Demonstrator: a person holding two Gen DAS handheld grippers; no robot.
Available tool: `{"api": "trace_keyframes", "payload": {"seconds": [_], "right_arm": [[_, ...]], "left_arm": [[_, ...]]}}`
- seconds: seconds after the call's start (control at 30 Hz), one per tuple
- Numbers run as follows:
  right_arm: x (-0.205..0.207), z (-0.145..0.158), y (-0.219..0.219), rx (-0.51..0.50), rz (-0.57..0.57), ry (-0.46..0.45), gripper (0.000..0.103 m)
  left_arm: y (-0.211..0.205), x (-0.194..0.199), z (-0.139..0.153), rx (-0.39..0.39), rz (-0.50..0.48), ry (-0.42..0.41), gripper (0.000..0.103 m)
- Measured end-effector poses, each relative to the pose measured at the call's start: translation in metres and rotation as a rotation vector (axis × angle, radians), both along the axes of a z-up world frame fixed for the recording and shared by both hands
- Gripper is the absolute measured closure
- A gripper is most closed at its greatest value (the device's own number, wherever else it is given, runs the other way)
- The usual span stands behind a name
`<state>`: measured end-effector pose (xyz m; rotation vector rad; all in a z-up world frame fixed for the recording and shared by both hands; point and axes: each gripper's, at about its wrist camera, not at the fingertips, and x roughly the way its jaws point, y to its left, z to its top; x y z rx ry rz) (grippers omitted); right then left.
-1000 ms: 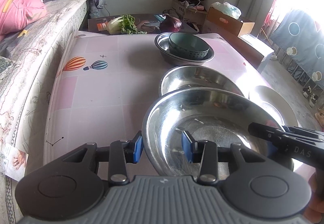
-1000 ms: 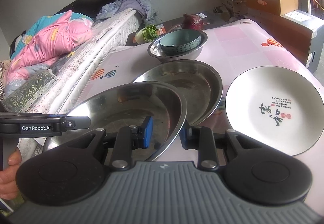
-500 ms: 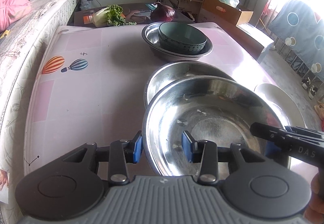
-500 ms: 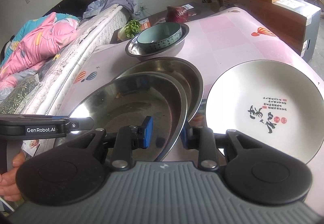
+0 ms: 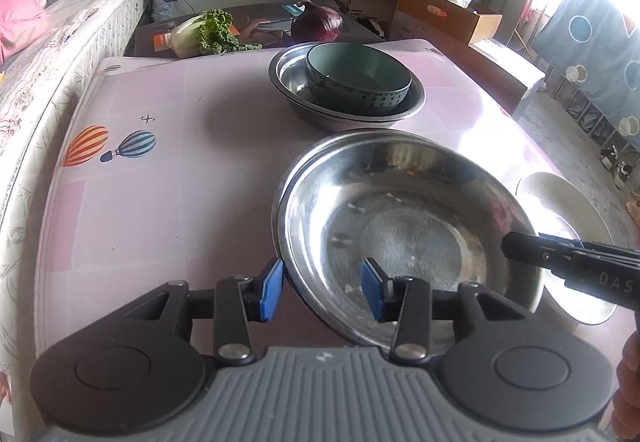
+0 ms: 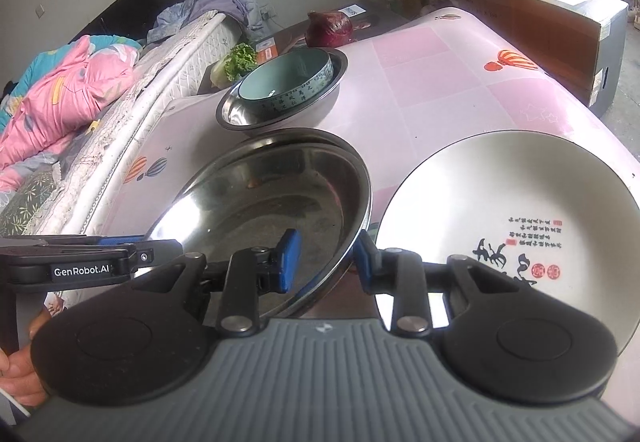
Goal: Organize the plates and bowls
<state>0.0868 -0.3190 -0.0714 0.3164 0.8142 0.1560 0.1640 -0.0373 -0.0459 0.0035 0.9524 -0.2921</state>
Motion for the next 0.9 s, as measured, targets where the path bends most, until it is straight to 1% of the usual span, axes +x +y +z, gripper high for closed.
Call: {"api": "trace_keyframes", "payload": {"seconds": [0.03,0.07,0.17,0.2,0.23,0.27,0.33,0.47,0.6,0.73,0.9], "right_arm": [[0.003,-0.001,0.000,-0.003,-0.005,0.007,0.070],[0.003,-0.002,-0.001,0.002,-0.005,0.010,0.069],[0.005,-0.002,-0.001,0.012,-0.005,0.008,0.066],[0.004,-0.001,-0.001,0.013,-0.004,0.004,0.064],[0.002,0.000,-0.001,0.011,-0.008,0.000,0.058],[0.000,0.002,-0.001,0.004,-0.012,-0.006,0.053],[-0.004,0.006,-0.002,-0.008,-0.018,-0.018,0.051],[-0.017,0.014,-0.015,0.014,-0.037,-0.051,0.049],[-0.033,0.017,-0.031,0.035,-0.068,-0.081,0.049],[-0.052,0.017,-0.056,0.054,-0.109,-0.100,0.049],[-0.075,0.013,-0.098,0.082,-0.175,-0.121,0.049]], "left_arm": [[0.001,0.000,0.000,-0.003,0.001,0.002,0.060],[0.001,0.000,0.000,-0.004,0.003,0.003,0.060],[0.003,-0.002,0.001,0.001,0.006,0.001,0.055],[0.004,-0.003,0.001,0.004,0.008,-0.002,0.051],[0.005,-0.005,0.002,0.007,0.010,-0.006,0.048],[0.005,-0.007,0.004,0.011,0.012,-0.013,0.047],[0.007,-0.011,0.007,0.016,0.019,-0.028,0.043],[0.009,-0.022,0.016,0.022,0.034,-0.057,0.040],[0.004,-0.037,0.026,0.023,0.020,-0.083,0.039],[-0.011,-0.057,0.035,0.010,-0.026,-0.113,0.038],[-0.048,-0.081,0.040,-0.036,-0.136,-0.143,0.036]]}}
